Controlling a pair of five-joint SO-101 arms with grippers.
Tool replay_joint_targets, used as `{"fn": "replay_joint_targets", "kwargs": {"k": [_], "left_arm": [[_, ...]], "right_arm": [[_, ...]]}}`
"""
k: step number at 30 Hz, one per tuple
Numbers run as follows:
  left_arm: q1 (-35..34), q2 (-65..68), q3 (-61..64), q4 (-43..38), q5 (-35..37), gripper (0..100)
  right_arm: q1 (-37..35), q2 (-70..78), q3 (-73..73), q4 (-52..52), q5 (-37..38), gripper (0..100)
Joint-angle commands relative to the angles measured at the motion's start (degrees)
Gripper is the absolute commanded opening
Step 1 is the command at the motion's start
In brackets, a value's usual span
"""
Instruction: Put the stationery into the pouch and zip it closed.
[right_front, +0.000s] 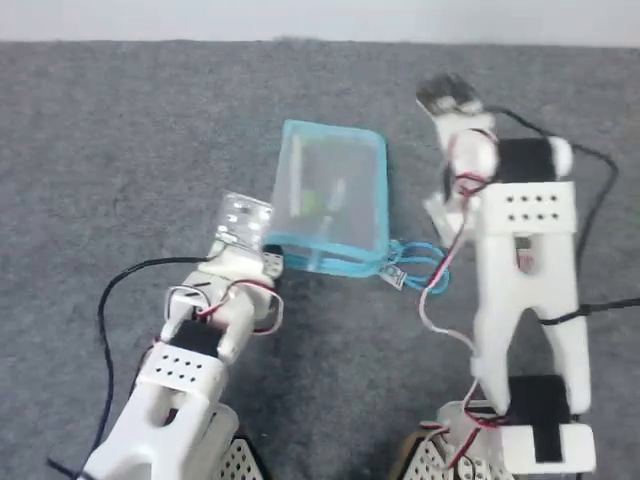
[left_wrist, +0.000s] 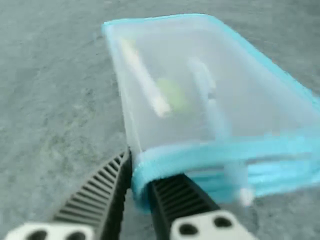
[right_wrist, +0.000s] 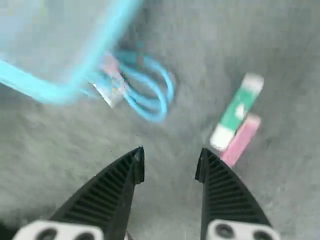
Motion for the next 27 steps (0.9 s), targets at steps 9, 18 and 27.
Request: {"fn": "replay_joint_targets", "kwargs": {"k": [9, 18, 27], "left_arm": [[3.2, -0.6, -6.3, 5.6, -2.0, 1], [-0.6, -0.4, -7.3, 8.9, 1.4, 1], [-8.5, -0.4, -10.9, 10.4, 0.5, 1]], "right_arm": [[8.8, -2.1, 29.5, -21.3, 6.2, 16.9], [13.7, -2.0, 31.7, -24.8, 9.1, 16.9], [18.2, -2.0, 31.8, -24.7, 9.8, 16.9]]}}
